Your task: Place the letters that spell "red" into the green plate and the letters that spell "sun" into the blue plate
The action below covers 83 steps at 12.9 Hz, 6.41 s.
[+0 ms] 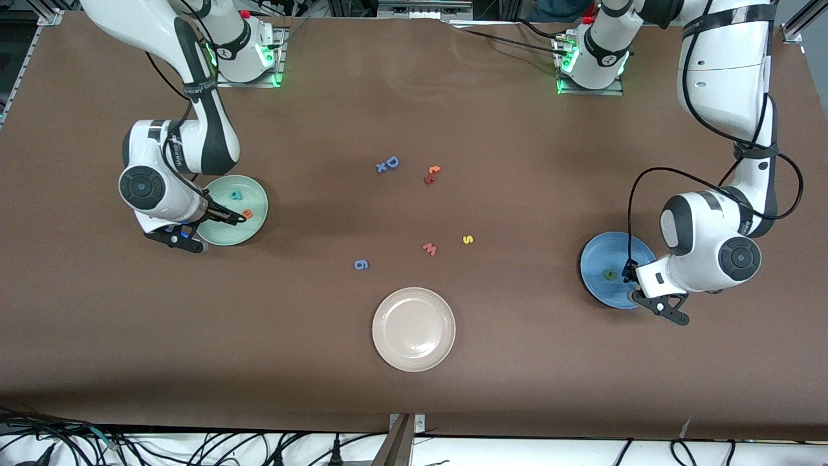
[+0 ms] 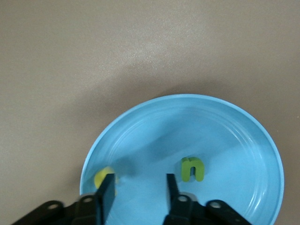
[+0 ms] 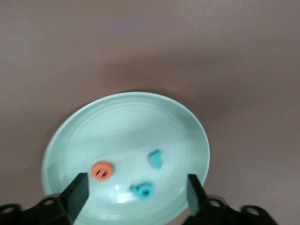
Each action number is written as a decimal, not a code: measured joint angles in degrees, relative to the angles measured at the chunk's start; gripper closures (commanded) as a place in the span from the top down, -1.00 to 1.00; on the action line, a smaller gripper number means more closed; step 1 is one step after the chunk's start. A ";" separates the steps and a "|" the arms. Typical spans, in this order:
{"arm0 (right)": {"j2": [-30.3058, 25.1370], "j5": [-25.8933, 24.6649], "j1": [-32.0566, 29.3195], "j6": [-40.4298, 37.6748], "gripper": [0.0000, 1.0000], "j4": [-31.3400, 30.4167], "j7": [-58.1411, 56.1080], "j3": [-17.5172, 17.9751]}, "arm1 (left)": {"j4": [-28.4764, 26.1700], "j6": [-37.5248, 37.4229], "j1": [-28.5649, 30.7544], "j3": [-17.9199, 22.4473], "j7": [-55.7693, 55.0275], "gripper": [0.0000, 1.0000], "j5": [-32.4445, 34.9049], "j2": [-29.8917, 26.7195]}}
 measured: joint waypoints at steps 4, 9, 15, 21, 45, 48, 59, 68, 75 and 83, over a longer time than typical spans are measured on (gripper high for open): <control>-1.22 0.15 0.33 -14.39 1.00 15.40 -3.51 0.05 | 0.20 -0.94 -0.49 -0.62 -4.65 0.66 -2.26 -0.16; -2.40 5.11 -0.07 -21.03 1.00 24.73 -9.43 -0.65 | 0.82 -4.55 -6.66 -5.63 -31.98 0.66 -2.45 -2.07; -8.70 4.17 -11.48 -27.79 1.00 30.37 -11.71 8.67 | 1.74 -5.21 -14.66 -11.04 -58.71 0.67 -2.26 -3.24; -17.93 0.40 -31.09 -23.88 1.00 21.44 -11.73 26.52 | 3.06 -0.09 -16.39 -17.08 -38.11 0.63 12.08 -3.34; -21.21 -1.77 -33.21 -21.78 1.00 20.17 -21.42 24.95 | -0.99 10.99 -17.88 -19.47 12.00 0.37 13.44 2.02; -21.21 -1.78 -33.16 -21.77 1.00 20.17 -21.42 24.95 | -1.33 11.24 -17.83 -19.47 11.95 0.33 13.44 1.99; -21.21 -1.78 -33.07 -21.79 1.00 20.17 -21.42 24.97 | -2.11 11.25 -17.81 -20.59 10.49 -0.17 13.44 1.73; -21.21 -1.78 -33.06 -21.79 1.00 20.17 -21.42 24.97 | -2.15 11.20 -17.45 -20.56 10.49 -0.43 13.44 1.26; -21.21 -1.78 -33.05 -21.79 1.00 20.17 -21.42 24.97 | -2.18 11.09 -17.45 -20.57 10.49 -0.57 13.44 1.24; -21.21 -1.78 -33.05 -21.79 1.00 20.17 -21.42 24.97 | -2.26 11.21 -17.42 -20.52 10.49 -0.96 13.44 1.24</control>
